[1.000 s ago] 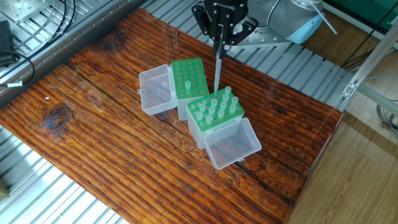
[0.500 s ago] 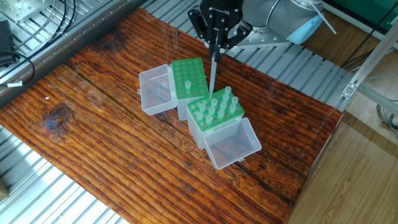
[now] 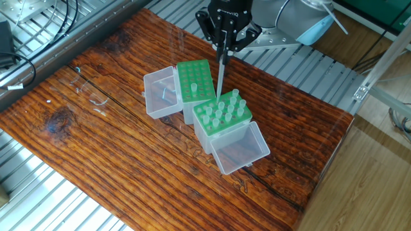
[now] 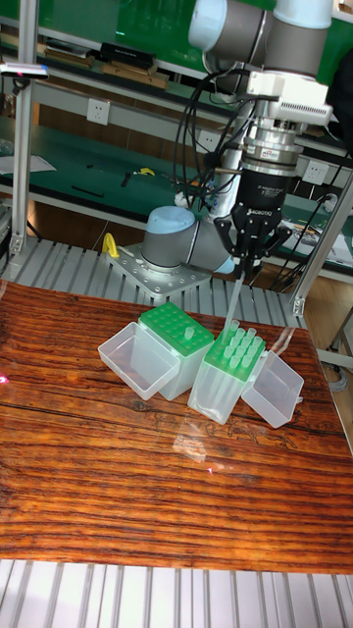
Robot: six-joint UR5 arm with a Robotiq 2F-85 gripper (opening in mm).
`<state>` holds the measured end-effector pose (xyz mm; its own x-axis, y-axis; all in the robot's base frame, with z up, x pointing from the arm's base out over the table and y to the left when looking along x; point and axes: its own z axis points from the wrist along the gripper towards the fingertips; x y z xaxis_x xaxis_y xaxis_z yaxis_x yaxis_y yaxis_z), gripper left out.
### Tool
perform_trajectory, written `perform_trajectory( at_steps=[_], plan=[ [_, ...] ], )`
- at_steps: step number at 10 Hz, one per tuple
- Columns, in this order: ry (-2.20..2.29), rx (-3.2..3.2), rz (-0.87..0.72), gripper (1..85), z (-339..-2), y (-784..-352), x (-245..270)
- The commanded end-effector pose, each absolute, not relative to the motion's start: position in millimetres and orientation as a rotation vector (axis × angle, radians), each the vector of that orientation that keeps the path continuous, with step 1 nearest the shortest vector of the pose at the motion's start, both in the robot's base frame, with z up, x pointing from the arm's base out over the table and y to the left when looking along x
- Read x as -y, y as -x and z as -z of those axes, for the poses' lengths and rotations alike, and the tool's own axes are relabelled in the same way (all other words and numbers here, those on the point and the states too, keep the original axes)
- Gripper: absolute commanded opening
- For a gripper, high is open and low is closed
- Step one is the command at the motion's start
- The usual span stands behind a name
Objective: Transfer all large pipette tips from one holder to another
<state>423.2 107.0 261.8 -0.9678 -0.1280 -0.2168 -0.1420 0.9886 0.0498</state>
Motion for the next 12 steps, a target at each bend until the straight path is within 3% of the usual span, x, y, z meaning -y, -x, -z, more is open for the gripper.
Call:
perform_trajectory(
  at_steps=[1, 4, 6, 7, 12],
  plan=[
    [0.185, -2.926, -0.094, 10.3, -253, -424, -110],
    [0.213, -2.927, -0.107, 12.0, -249, -426, -113],
    [0.248, -2.910, -0.139, 27.0, -247, -430, -118],
    [0.252, -2.910, -0.141, 29.7, -246, -430, -118],
    [0.244, -2.901, -0.140, 31.3, -246, -435, -118]
  ],
)
